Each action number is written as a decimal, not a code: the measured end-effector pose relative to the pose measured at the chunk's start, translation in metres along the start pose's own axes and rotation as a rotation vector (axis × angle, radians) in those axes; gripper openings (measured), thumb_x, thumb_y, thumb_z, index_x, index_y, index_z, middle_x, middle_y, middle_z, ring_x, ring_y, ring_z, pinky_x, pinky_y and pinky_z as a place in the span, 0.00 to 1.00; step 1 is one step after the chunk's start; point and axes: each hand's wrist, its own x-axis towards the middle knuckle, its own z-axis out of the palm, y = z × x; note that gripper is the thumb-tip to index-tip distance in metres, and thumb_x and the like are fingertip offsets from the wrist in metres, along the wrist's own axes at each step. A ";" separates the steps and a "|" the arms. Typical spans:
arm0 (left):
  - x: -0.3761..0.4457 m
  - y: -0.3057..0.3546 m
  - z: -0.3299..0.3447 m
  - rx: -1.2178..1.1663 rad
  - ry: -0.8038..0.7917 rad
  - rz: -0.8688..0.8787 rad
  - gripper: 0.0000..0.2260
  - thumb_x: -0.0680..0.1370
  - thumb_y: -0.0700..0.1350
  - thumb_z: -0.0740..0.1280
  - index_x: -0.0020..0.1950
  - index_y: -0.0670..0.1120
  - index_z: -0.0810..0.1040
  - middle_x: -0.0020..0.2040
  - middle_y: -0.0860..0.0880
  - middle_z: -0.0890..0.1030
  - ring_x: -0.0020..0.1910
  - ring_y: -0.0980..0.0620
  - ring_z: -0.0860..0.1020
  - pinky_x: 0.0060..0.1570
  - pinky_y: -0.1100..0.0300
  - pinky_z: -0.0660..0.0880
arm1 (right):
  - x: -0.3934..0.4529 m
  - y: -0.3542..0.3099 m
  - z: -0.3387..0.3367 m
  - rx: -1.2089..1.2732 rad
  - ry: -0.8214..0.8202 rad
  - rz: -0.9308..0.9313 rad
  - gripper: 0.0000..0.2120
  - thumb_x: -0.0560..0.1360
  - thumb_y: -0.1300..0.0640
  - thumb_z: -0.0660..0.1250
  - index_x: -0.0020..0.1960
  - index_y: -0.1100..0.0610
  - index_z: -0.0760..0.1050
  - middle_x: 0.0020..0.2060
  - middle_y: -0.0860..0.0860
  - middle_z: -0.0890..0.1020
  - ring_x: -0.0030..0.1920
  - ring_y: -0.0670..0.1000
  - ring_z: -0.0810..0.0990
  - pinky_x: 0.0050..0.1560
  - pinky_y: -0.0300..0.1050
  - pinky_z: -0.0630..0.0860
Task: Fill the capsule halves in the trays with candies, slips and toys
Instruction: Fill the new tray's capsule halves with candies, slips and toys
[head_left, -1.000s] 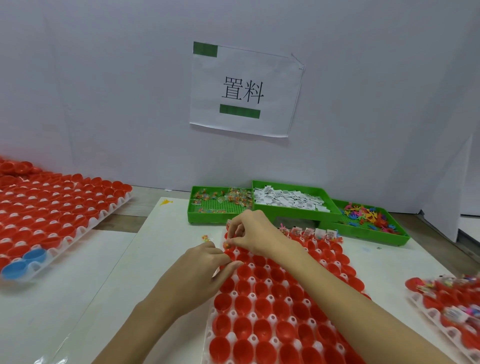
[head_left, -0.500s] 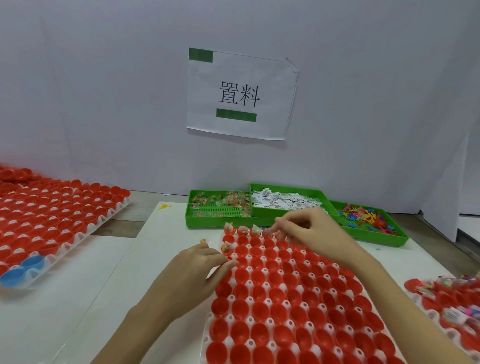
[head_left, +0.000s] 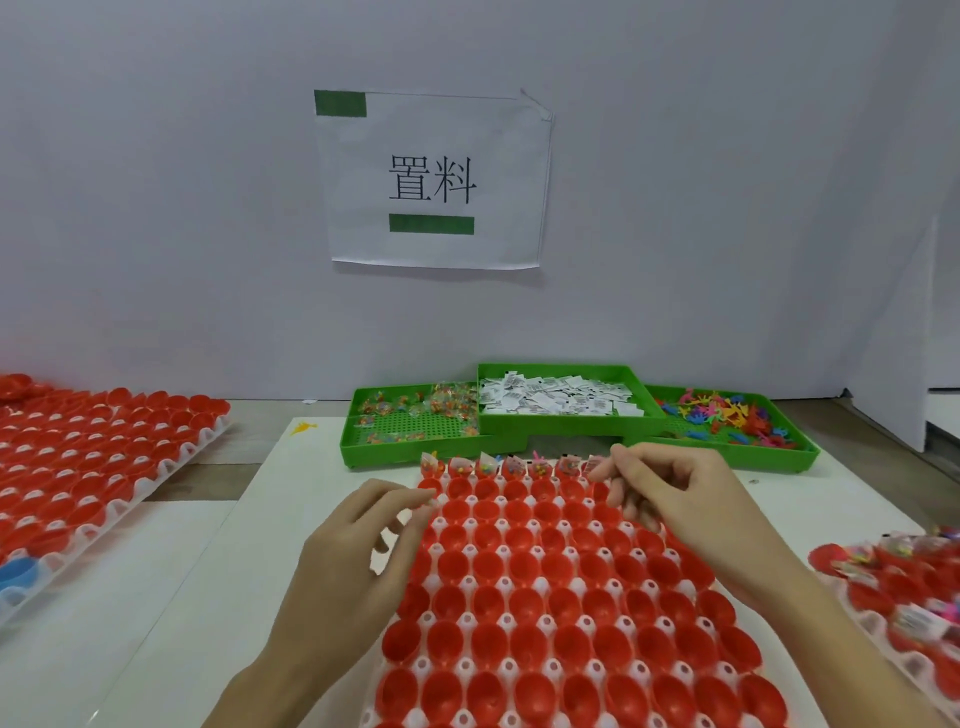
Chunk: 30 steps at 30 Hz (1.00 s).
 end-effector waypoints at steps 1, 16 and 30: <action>0.003 0.002 0.002 -0.034 0.036 -0.069 0.07 0.82 0.50 0.66 0.55 0.55 0.84 0.49 0.61 0.81 0.44 0.57 0.80 0.40 0.71 0.74 | 0.001 0.000 0.001 0.011 0.010 -0.006 0.14 0.81 0.50 0.65 0.43 0.52 0.87 0.34 0.56 0.84 0.32 0.48 0.78 0.32 0.35 0.74; 0.177 -0.096 0.057 0.482 -0.578 -0.211 0.10 0.76 0.44 0.77 0.56 0.44 0.87 0.55 0.49 0.86 0.50 0.51 0.82 0.56 0.56 0.79 | 0.006 0.015 -0.009 0.039 0.132 0.029 0.15 0.82 0.52 0.65 0.41 0.53 0.87 0.33 0.55 0.84 0.31 0.48 0.79 0.31 0.35 0.74; 0.148 -0.082 0.040 0.152 -0.124 -0.264 0.05 0.75 0.40 0.78 0.42 0.46 0.84 0.40 0.51 0.85 0.38 0.54 0.81 0.41 0.59 0.77 | 0.007 0.020 -0.012 0.022 0.144 0.010 0.16 0.83 0.52 0.65 0.41 0.53 0.86 0.32 0.54 0.84 0.31 0.48 0.79 0.32 0.36 0.74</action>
